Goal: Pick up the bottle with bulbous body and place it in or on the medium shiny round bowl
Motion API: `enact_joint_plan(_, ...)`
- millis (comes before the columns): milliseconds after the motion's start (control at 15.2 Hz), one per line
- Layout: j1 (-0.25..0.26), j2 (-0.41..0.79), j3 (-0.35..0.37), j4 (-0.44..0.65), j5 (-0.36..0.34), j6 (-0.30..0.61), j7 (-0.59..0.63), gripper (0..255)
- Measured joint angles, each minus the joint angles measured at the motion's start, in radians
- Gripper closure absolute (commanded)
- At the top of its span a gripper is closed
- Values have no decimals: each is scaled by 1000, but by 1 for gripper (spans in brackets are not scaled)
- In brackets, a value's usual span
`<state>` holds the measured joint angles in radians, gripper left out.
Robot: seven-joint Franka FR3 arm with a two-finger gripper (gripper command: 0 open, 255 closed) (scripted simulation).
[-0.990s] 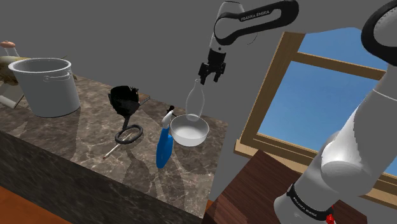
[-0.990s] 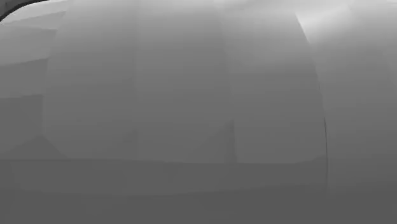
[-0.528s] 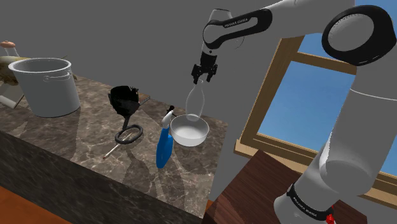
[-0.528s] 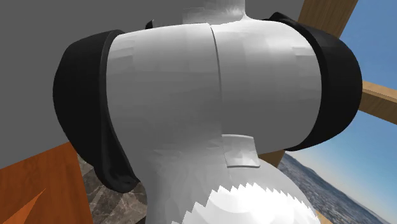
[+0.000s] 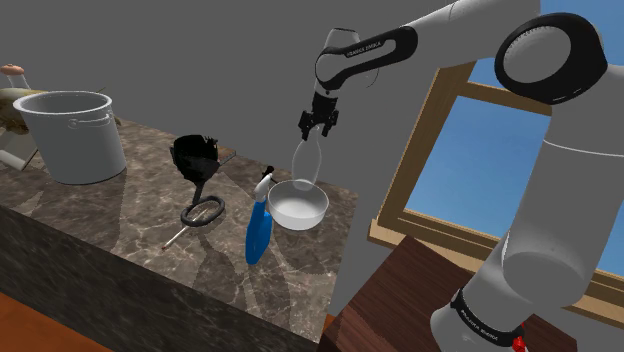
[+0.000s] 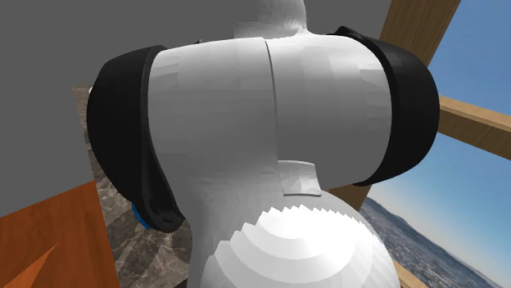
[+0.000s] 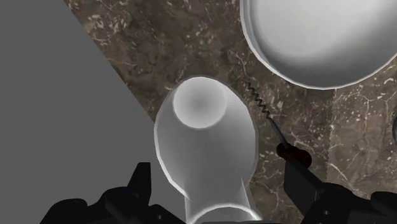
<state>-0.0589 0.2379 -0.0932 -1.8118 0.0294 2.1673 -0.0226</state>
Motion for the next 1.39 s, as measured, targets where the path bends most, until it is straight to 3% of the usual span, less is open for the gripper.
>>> enact_joint_plan(264, 0, 2, 0, 0, 0, 2, 0, 0)
enact_joint_plan(330, 0, 2, 0, 0, 0, 2, 0, 255)
enact_joint_plan(990, 0, 1, 0, 0, 0, 2, 0, 255)
enact_joint_plan(1386, 0, -19, -1, 38, -3, -57, 1, 255)
